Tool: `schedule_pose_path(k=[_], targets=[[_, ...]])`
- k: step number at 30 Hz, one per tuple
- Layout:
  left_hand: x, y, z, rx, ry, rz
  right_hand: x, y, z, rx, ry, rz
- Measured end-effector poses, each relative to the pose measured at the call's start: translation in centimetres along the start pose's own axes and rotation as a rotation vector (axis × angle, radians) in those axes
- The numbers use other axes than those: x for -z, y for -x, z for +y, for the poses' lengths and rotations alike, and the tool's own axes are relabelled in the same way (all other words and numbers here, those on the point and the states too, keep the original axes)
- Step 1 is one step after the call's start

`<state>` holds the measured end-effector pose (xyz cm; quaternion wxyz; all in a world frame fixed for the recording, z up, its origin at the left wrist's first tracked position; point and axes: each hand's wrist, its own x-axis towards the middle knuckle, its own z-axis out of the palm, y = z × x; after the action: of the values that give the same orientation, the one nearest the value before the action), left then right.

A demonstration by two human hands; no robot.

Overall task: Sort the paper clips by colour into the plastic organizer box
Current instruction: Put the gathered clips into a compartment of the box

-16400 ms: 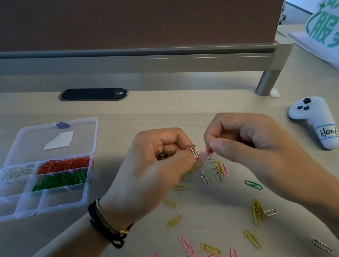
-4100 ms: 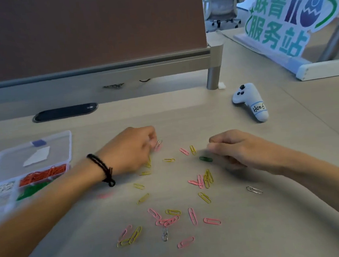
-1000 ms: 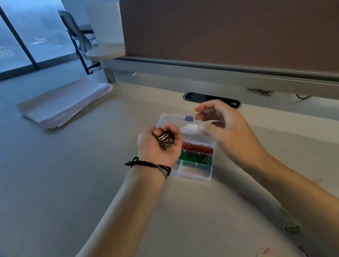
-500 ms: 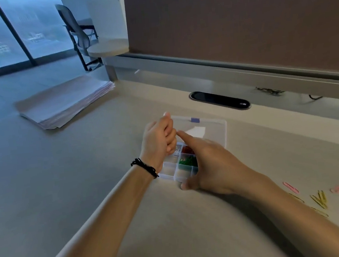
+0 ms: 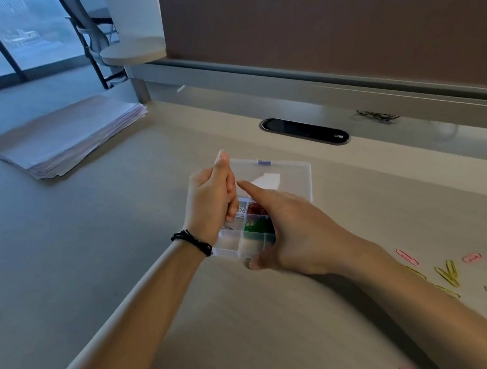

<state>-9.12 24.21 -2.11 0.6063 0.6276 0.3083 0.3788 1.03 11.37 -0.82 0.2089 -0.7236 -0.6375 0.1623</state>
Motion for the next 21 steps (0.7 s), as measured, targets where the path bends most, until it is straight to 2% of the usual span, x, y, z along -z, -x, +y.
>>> schedule_pose_path(k=[21], targets=[[1.3, 0.1, 0.3, 0.003, 0.026, -0.223, -0.1, -0.3, 0.5, 0.007, -0.001, 0.002]])
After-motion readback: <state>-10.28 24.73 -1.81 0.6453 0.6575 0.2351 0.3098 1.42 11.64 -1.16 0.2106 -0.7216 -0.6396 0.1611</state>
